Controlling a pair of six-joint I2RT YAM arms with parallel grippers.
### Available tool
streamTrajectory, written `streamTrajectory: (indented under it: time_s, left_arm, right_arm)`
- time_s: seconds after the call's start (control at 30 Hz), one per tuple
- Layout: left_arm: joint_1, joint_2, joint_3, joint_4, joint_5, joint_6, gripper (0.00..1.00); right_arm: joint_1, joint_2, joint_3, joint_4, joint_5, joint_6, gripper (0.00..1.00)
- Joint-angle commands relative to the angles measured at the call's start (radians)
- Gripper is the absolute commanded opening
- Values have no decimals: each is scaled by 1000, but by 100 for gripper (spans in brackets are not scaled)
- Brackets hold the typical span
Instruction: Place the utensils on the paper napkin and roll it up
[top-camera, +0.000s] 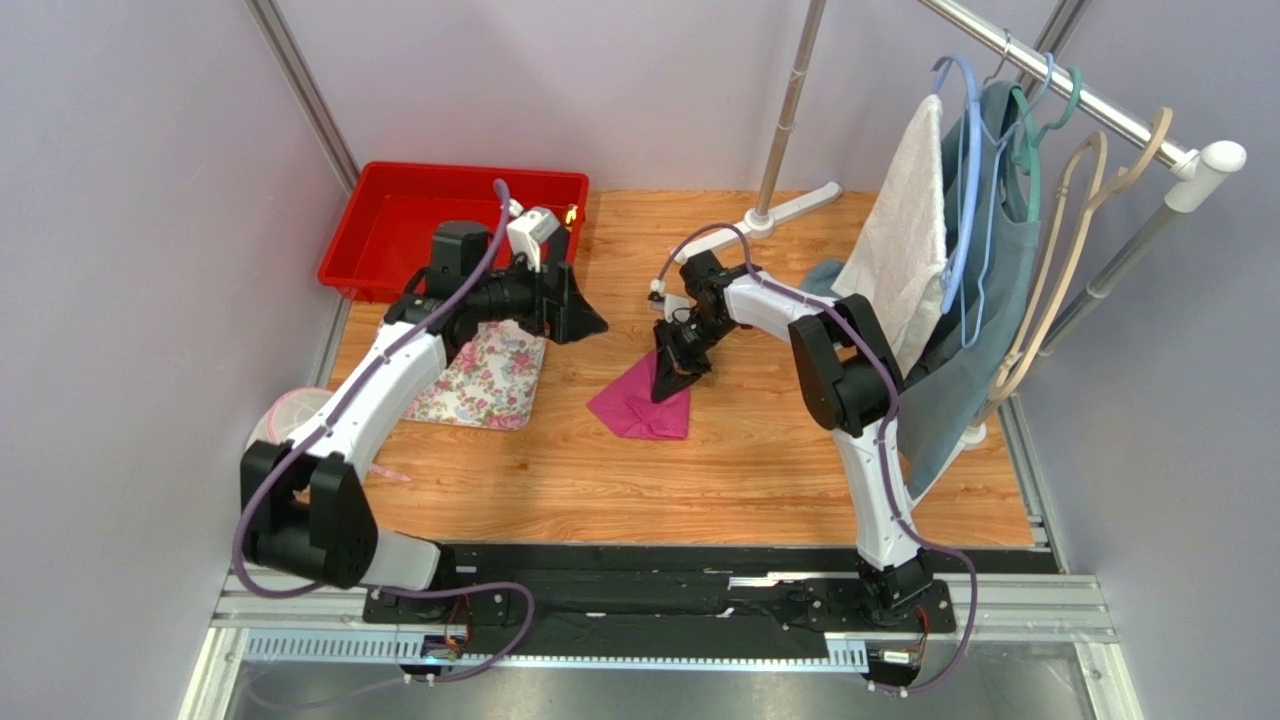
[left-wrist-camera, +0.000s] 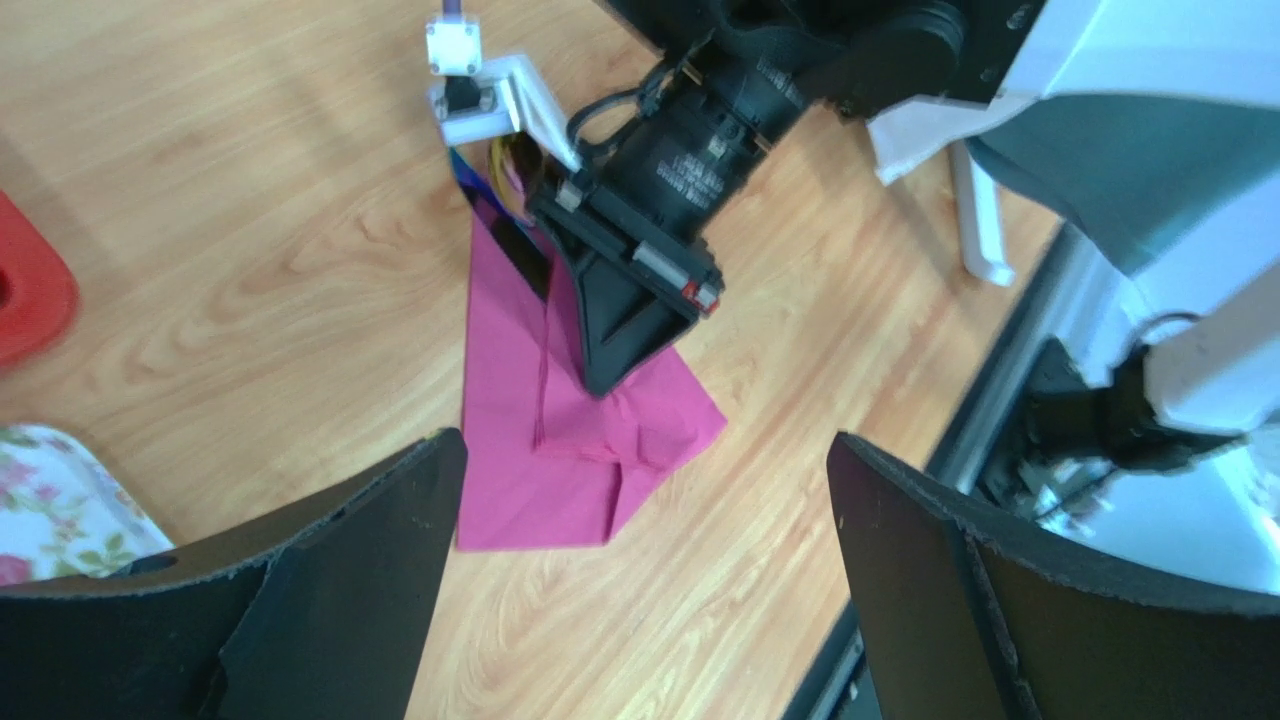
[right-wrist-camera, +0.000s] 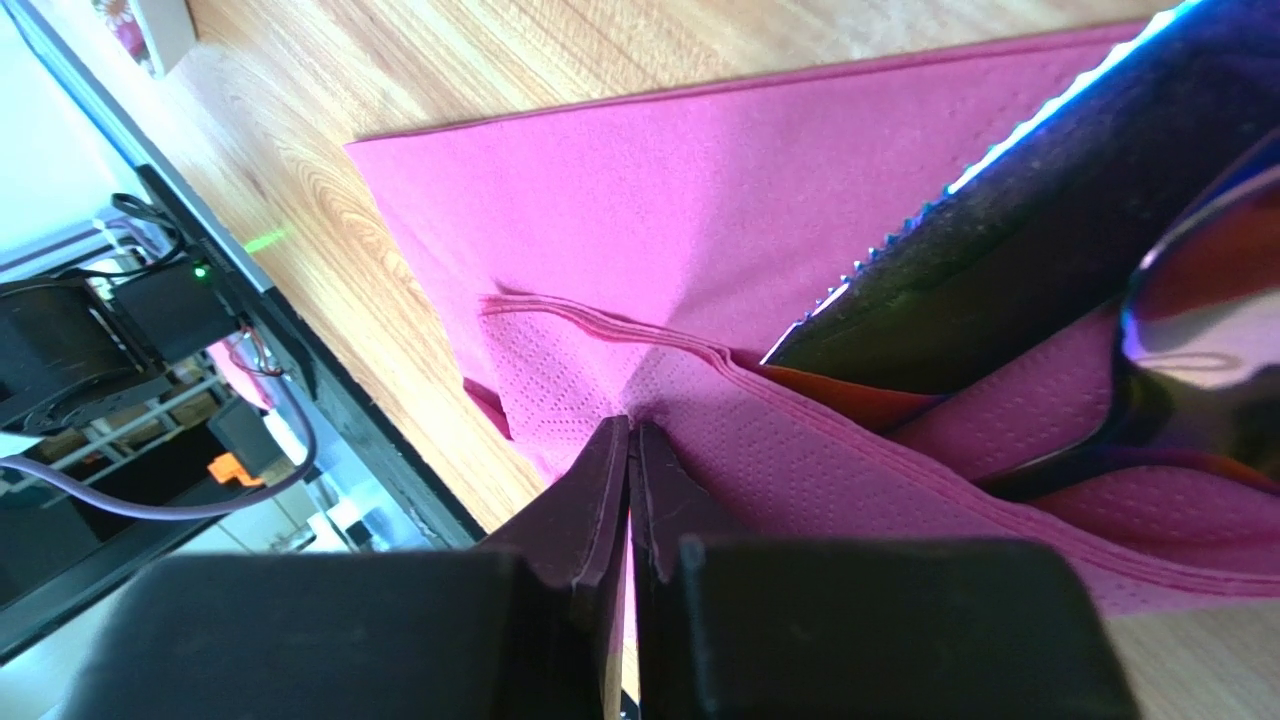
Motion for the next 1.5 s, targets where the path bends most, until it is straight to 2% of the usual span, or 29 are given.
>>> streamTrajectory:
  time_s: [0.0, 0.2, 0.23, 0.27, 0.3, 0.33, 0.37, 0.4, 0.5, 0.53, 0.77, 1.03, 1.17, 1.47]
  left_arm:
    - [67, 51, -129, 166, 310, -179, 99]
    - [-39, 119, -246, 478, 250, -417, 98]
    - [-46, 130, -261, 498, 212, -442, 91]
    - [-56, 141, -304, 568, 206, -466, 80]
    - [-69, 161, -324, 588, 198, -511, 52]
    - [-76, 170, -356, 599, 168, -519, 41]
    - [-83, 178, -367, 598, 152, -523, 34]
    - [-92, 196, -377, 598, 141, -552, 22]
    - [-128, 234, -375, 636, 144, -550, 3]
    - [-134, 244, -366, 650, 138, -548, 0]
    - [-172, 363, -329, 690, 147, -608, 0]
    - [-192, 440, -257, 621, 97, -593, 0]
    - [-192, 492, -216, 527, 55, -534, 0]
    - [-226, 517, -183, 544, 61, -542, 0]
  right_arm:
    - [-5, 43, -28, 36, 27, -2, 4]
    - [-6, 39, -44, 56, -2, -12, 4]
    - [-5, 37, -48, 59, 1, -15, 4]
    - [-5, 37, -50, 58, 1, -18, 4]
    - [-6, 34, -51, 59, -2, -22, 4]
    - [-5, 36, -53, 59, 1, -25, 4]
    - [-3, 34, -56, 59, 26, -19, 4]
    - [-1, 19, -62, 66, 27, -7, 4]
    - [8, -29, -116, 108, 100, 10, 4]
    - [6, -41, -123, 121, 108, 23, 4]
    - [25, -32, -122, 161, 117, 108, 0]
    - [26, -33, -116, 167, 109, 128, 1]
    - [25, -38, -111, 167, 102, 129, 1]
    - [23, -15, -77, 170, 97, 145, 1]
